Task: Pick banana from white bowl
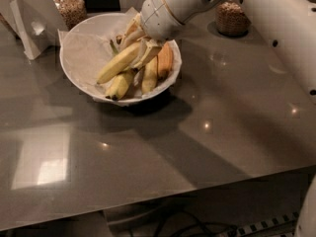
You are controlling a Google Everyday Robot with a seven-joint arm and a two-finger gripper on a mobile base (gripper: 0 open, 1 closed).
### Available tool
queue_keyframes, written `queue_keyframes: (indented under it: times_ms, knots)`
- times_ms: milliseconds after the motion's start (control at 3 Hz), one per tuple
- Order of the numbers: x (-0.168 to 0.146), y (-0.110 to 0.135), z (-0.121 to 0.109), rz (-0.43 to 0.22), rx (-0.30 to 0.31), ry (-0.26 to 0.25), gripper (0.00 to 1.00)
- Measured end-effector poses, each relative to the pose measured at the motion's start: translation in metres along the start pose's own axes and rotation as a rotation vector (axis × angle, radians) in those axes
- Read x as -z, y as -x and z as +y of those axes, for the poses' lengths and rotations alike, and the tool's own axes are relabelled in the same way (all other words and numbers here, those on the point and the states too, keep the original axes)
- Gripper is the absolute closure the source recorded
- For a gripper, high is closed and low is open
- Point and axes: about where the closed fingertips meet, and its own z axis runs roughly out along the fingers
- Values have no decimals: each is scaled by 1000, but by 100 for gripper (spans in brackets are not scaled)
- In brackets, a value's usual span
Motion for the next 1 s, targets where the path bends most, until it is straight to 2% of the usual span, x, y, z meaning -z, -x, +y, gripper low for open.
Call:
queue_keyframes:
  times_ms: [667,1000]
  knots:
    - [52,24,-13,12,12,-49,100]
    - [82,41,-13,9,-14,-89,100]
